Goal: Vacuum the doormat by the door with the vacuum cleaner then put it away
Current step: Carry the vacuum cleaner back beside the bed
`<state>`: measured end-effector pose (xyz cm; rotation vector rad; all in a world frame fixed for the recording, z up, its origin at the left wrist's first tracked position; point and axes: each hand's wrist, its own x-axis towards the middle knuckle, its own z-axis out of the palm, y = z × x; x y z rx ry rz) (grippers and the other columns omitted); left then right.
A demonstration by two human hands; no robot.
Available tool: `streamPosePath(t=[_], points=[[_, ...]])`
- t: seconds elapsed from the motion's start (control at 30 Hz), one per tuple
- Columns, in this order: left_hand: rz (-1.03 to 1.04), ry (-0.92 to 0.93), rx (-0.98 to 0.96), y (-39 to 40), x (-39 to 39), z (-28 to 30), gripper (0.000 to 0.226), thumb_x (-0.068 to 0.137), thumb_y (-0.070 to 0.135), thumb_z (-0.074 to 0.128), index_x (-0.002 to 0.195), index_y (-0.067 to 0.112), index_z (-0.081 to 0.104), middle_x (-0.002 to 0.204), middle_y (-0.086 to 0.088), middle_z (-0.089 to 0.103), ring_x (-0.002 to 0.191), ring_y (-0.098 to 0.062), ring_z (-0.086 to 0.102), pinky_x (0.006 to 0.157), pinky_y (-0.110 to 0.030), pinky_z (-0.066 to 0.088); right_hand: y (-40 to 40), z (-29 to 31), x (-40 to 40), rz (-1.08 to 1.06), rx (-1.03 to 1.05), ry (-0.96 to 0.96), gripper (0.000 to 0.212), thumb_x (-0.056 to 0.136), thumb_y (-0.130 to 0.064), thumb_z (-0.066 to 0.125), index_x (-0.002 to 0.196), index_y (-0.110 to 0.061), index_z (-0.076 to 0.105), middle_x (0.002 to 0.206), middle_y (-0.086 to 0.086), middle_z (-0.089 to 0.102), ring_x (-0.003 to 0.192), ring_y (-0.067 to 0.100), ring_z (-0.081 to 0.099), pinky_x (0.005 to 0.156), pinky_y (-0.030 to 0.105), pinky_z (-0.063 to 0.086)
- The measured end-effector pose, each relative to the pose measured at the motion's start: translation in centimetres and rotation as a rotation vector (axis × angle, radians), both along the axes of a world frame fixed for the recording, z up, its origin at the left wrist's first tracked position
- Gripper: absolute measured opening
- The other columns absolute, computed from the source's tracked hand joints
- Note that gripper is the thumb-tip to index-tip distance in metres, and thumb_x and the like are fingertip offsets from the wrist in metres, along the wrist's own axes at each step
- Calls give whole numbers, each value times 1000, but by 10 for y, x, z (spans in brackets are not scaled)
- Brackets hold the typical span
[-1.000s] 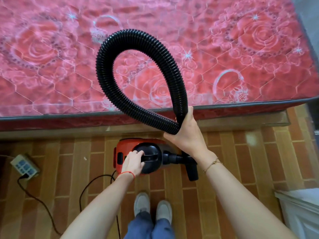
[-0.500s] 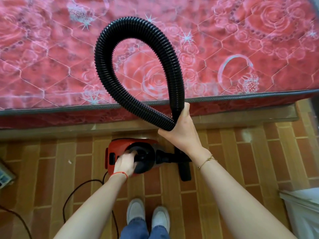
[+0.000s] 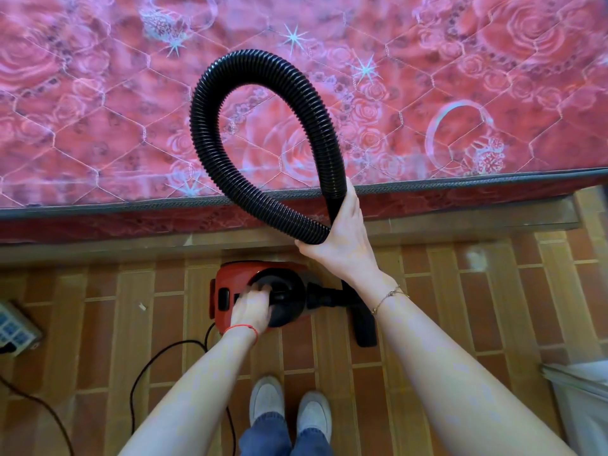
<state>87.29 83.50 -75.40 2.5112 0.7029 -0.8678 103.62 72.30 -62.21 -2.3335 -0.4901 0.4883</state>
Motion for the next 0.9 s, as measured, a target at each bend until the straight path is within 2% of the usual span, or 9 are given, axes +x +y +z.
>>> streamPosePath(t=[0.3, 0.53, 0.63, 0.73, 0.9], points=[[-35, -82, -3, 5, -11, 23, 52, 94, 14, 50, 144, 14, 35, 135, -10, 50, 122, -26, 49, 98, -33, 43, 13, 12, -9, 43, -174, -13, 149, 53, -55, 87, 151, -11, -17, 150, 10, 24, 137, 26, 28, 112, 43, 30], [-37, -183, 5, 20, -13, 64, 55, 95, 22, 52, 146, 12, 34, 141, -8, 45, 130, -26, 40, 107, -32, 34, 12, 30, -15, 77, -285, 24, 149, 54, -63, 82, 151, -12, -19, 159, 10, 10, 145, 27, 15, 116, 45, 23], [-72, -236, 40, 27, -16, 86, 55, 95, 25, 51, 146, 11, 33, 143, -8, 43, 132, -25, 36, 112, -31, 27, 8, 43, -19, 73, -300, 3, 139, 62, -62, 78, 152, -11, -15, 161, 8, 5, 147, 25, 11, 118, 43, 21], [-89, -269, 62, 35, -21, 114, 55, 96, 26, 51, 146, 10, 32, 148, -8, 38, 138, -23, 31, 117, -31, 19, 4, 60, -26, 59, -312, -16, 118, 79, -59, 67, 153, -8, -10, 161, 8, 4, 148, 24, 8, 118, 41, 17], [-60, -269, 91, 47, -37, 172, 57, 99, 30, 46, 149, 11, 26, 153, -8, 32, 143, -23, 25, 119, -31, 16, 1, 100, -42, 82, -293, -27, 88, 92, -48, 55, 154, -10, 5, 160, 7, 13, 147, 22, 11, 120, 41, 16]])
